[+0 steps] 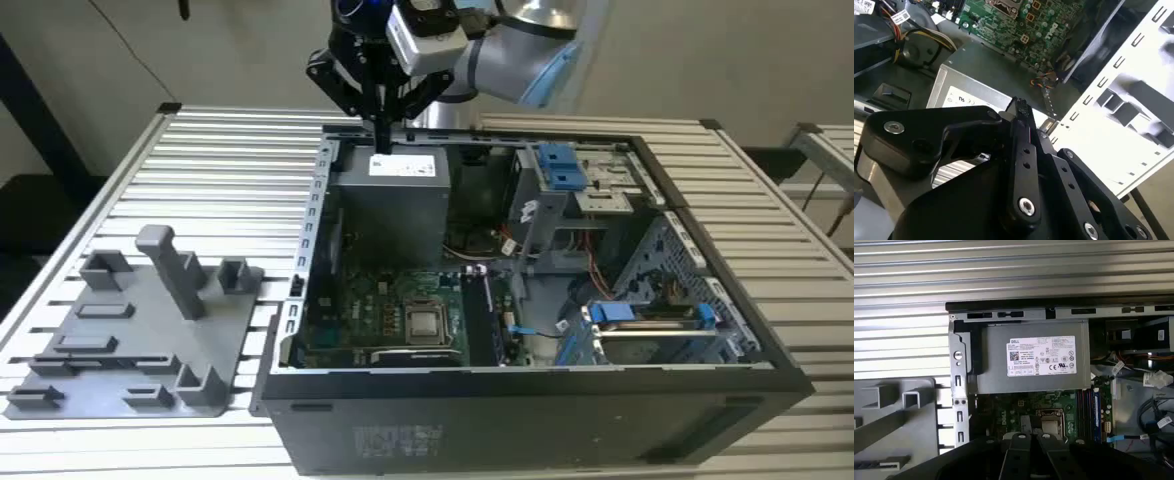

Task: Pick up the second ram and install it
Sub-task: 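Reach for the second ram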

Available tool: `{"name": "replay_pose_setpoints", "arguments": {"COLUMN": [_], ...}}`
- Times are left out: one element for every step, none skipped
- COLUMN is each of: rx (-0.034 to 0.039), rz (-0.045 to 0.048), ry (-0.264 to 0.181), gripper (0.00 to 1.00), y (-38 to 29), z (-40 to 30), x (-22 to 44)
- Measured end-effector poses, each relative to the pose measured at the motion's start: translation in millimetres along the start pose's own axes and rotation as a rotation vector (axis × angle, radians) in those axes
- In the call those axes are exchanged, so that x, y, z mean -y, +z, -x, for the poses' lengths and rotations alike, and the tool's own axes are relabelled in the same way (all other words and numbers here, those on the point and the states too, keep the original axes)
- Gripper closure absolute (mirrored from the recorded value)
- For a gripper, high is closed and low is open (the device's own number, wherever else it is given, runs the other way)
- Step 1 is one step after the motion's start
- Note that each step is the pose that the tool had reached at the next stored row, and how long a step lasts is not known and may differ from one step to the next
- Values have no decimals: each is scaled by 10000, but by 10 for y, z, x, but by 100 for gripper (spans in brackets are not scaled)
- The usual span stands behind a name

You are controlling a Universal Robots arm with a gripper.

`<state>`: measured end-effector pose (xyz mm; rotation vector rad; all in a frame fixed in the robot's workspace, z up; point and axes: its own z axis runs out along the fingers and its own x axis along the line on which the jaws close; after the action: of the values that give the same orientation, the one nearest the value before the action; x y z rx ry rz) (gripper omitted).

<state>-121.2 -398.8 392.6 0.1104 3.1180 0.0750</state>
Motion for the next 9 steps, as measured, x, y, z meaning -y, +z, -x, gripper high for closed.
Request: {"name": "replay_pose_setpoints", "arguments": {"rx": [0, 0, -1, 0, 0, 0, 0, 0, 0], "rz": [0, 0, 0, 0, 0, 0, 0, 0, 0], "ry": [0, 0, 0, 0, 0, 0, 0, 0, 0], "gripper": [89, 89, 89, 89, 89, 89, 89, 89, 89], "y": [0, 0, 0, 0, 0, 0, 0, 0, 0], "z": [0, 0, 0, 0, 0, 0, 0, 0, 0], "x": [0, 0, 0, 0, 0, 0, 0, 0, 0]}}
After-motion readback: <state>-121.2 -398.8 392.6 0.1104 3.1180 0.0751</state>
